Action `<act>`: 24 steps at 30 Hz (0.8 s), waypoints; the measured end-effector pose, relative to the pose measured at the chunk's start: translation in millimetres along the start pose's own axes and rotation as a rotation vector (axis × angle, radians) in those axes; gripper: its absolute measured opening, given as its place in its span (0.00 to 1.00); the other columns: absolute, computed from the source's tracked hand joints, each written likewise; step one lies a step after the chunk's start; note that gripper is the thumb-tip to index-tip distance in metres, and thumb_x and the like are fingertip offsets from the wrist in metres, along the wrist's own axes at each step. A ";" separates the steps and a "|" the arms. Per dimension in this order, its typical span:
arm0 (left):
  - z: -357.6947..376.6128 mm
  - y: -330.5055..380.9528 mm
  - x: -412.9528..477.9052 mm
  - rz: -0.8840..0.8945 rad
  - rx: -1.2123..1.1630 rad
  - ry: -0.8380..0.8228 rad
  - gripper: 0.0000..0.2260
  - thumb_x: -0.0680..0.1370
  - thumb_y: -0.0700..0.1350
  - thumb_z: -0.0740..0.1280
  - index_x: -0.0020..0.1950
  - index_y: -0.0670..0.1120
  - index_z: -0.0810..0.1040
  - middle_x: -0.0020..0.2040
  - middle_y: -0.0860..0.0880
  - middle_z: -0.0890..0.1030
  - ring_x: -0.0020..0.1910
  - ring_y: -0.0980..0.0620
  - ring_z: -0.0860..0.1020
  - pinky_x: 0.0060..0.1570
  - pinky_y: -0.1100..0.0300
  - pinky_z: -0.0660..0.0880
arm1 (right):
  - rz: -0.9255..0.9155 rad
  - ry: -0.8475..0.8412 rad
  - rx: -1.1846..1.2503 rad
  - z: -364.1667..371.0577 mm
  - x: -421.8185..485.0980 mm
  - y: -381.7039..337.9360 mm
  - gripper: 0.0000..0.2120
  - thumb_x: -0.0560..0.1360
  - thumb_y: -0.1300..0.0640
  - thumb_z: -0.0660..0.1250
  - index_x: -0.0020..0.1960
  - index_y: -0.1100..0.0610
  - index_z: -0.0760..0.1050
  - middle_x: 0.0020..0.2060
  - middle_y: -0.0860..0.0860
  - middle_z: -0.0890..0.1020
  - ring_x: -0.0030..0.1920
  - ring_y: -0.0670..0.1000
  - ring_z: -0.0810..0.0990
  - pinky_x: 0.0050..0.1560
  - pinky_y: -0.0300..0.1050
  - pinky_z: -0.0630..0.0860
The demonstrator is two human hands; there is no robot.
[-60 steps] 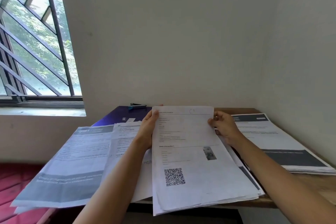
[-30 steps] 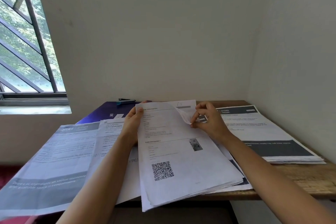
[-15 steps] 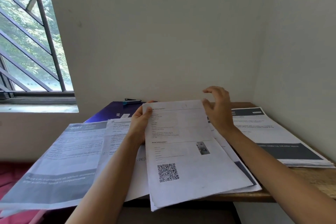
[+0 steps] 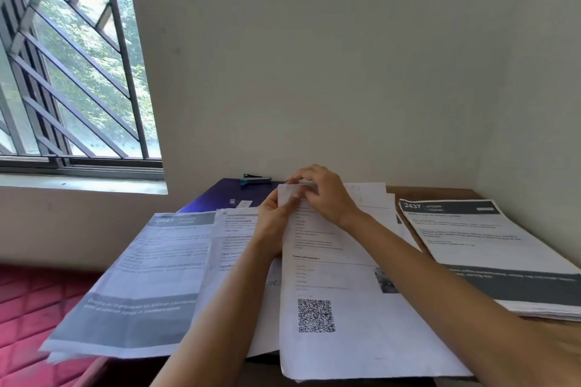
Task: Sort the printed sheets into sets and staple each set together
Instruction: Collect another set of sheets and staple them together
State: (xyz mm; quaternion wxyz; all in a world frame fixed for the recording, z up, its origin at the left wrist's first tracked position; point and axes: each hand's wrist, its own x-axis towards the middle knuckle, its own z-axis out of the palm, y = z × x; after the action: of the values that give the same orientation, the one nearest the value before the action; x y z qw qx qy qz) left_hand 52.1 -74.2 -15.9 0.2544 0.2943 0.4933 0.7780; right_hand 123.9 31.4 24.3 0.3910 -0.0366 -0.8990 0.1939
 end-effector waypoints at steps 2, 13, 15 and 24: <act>0.3 0.2 0.5 0.000 -0.002 -0.011 0.09 0.78 0.42 0.68 0.58 0.43 0.79 0.45 0.44 0.83 0.40 0.49 0.82 0.38 0.56 0.80 | 0.037 0.016 0.079 -0.6 0.7 -1.0 0.13 0.74 0.71 0.63 0.52 0.59 0.82 0.50 0.53 0.82 0.51 0.47 0.78 0.53 0.25 0.68; 4.2 6.9 2.2 -0.065 0.021 0.044 0.17 0.82 0.54 0.58 0.49 0.45 0.81 0.40 0.43 0.82 0.38 0.47 0.82 0.40 0.52 0.82 | 0.127 0.097 0.226 4.5 9.2 8.9 0.01 0.73 0.59 0.71 0.43 0.54 0.81 0.40 0.44 0.82 0.44 0.39 0.78 0.47 0.25 0.68; 4.8 8.0 2.6 -0.099 0.035 0.061 0.17 0.82 0.55 0.58 0.50 0.45 0.80 0.41 0.43 0.82 0.38 0.47 0.82 0.38 0.54 0.81 | 0.143 0.139 0.257 6.2 7.3 9.4 0.01 0.73 0.59 0.71 0.42 0.55 0.81 0.40 0.43 0.82 0.44 0.40 0.78 0.49 0.32 0.71; 5.5 10.3 0.8 -0.213 -0.081 0.001 0.22 0.77 0.58 0.65 0.58 0.41 0.80 0.47 0.39 0.82 0.42 0.44 0.82 0.46 0.49 0.78 | 0.133 0.179 0.408 5.6 0.4 14.7 0.02 0.73 0.57 0.72 0.42 0.54 0.82 0.40 0.43 0.83 0.46 0.45 0.80 0.54 0.48 0.75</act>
State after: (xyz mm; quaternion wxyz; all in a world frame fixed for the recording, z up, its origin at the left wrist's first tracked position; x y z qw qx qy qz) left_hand 54.3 -74.2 -4.4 0.3472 0.2292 0.4900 0.7661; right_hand 118.3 43.2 15.6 0.4550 -0.0330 -0.7985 0.3927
